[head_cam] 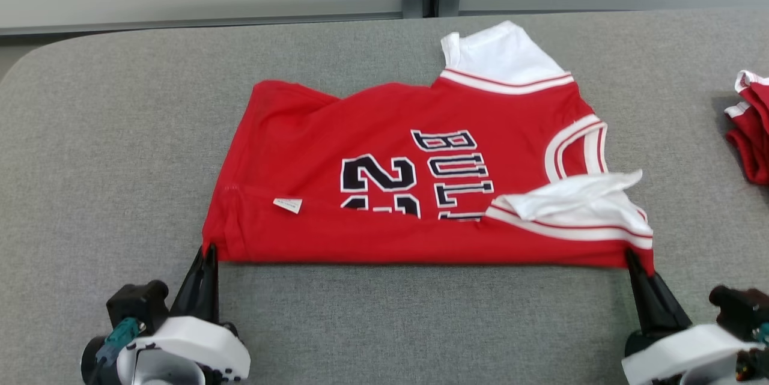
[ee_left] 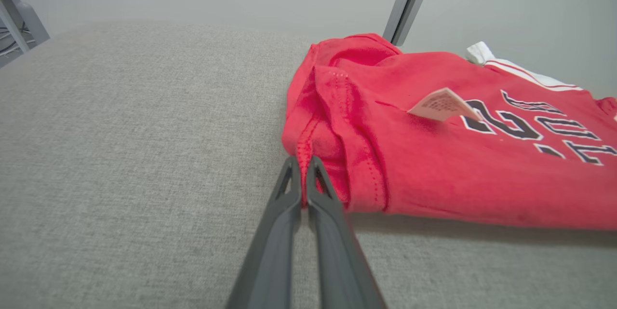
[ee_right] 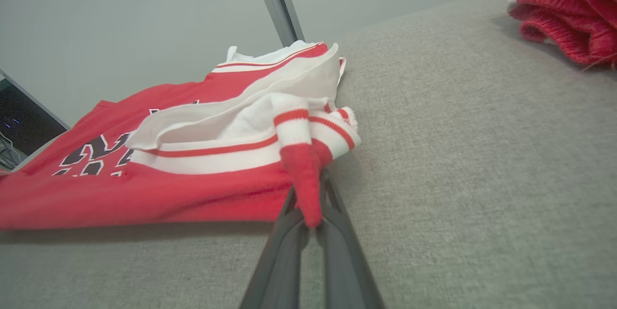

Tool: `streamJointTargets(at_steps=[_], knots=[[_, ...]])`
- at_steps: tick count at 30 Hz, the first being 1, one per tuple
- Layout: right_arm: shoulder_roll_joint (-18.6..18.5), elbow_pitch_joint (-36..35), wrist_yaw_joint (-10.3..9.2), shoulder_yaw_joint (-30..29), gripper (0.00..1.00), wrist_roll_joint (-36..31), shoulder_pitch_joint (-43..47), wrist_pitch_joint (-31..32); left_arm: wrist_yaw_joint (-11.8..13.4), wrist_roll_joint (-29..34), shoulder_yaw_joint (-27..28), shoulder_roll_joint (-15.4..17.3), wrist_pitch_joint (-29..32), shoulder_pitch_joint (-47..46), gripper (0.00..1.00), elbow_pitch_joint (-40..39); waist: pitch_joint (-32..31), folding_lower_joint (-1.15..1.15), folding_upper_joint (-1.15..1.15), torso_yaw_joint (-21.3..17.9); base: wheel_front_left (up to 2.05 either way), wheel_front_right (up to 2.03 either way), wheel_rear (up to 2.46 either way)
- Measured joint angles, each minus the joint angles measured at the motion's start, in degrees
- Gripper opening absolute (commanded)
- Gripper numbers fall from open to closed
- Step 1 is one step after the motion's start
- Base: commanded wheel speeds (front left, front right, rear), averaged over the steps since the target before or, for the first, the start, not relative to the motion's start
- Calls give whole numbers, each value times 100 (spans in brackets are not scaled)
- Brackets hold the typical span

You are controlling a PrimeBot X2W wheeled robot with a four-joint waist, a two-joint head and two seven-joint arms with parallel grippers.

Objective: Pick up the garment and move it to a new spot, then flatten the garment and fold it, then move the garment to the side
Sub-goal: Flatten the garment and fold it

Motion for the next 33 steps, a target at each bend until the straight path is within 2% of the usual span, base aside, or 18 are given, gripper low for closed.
streamJointTargets(at_steps=[6,15,16,17,18,19,24,33], knots=[[110,-571,0,-344,0,-134,835,183,214,-91,7,141,627,701,0,-855,-178,0,0,-3,0,0,0],[612,-1207,0,-861,0,-425,1931,694,526,-320,19,231,1448,1661,0,-1708,-357,0,0,1,0,0,0],[644,-1230,0,-871,16,-452,1959,732,536,-319,10,231,1485,1716,0,-1737,-357,0,0,0,0,0,0],[672,-1240,0,-896,42,-488,1964,751,554,-339,5,205,1482,1740,42,-1774,-356,0,0,2,0,0,0],[683,-1232,0,-913,47,-533,1960,783,564,-394,-7,179,1521,1739,100,-1777,-352,0,0,5,0,0,0],[681,-1210,0,-938,100,-593,1952,776,567,-417,-46,170,1593,1741,100,-1750,-351,0,0,7,0,0,0],[553,-1230,-2,-1065,100,-855,1705,566,641,-315,-60,45,1240,1690,100,-1756,-347,0,0,-15,0,0,0],[361,-2408,-2,-1313,100,-1655,1220,463,757,363,-137,27,60,983,100,-1944,-387,0,0,-81,0,0,0]])
